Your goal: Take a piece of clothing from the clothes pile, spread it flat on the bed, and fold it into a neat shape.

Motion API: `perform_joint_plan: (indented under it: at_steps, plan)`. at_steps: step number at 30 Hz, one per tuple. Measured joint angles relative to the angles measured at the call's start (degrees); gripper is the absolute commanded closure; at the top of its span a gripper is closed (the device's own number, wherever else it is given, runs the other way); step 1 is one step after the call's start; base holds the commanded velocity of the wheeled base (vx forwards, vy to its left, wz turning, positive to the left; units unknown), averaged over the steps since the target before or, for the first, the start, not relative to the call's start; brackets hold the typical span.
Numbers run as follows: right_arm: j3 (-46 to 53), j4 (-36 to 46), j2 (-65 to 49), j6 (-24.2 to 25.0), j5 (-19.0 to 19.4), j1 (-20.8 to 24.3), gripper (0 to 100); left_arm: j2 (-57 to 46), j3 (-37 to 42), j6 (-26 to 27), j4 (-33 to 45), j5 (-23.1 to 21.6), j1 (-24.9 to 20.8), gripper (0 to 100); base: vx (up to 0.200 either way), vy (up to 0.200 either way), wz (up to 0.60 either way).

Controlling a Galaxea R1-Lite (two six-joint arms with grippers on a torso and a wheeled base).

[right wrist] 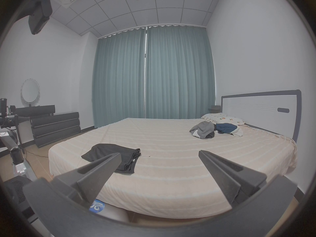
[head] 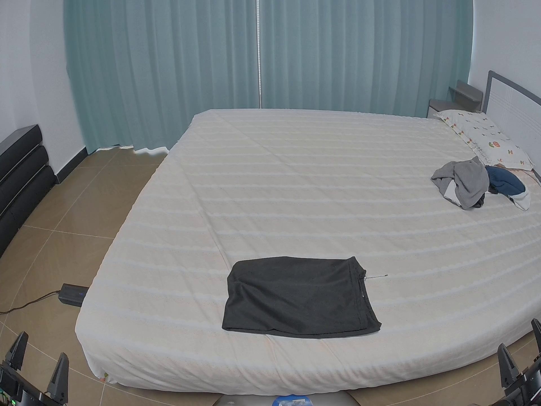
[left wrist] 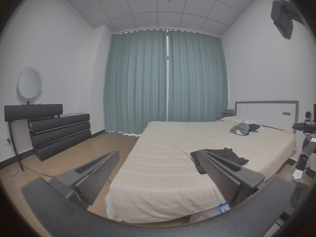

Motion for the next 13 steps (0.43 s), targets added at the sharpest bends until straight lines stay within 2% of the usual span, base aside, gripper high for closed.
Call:
perform_joint_plan:
  at_steps: [13]
  plan:
    - [0.0, 0.1, 0.0, 0.5, -0.1, -0.1, 0, 0.1, 0.0, -1.4, 0.1, 2.4, 0.1, 0, 0.0, 0.0, 0.0]
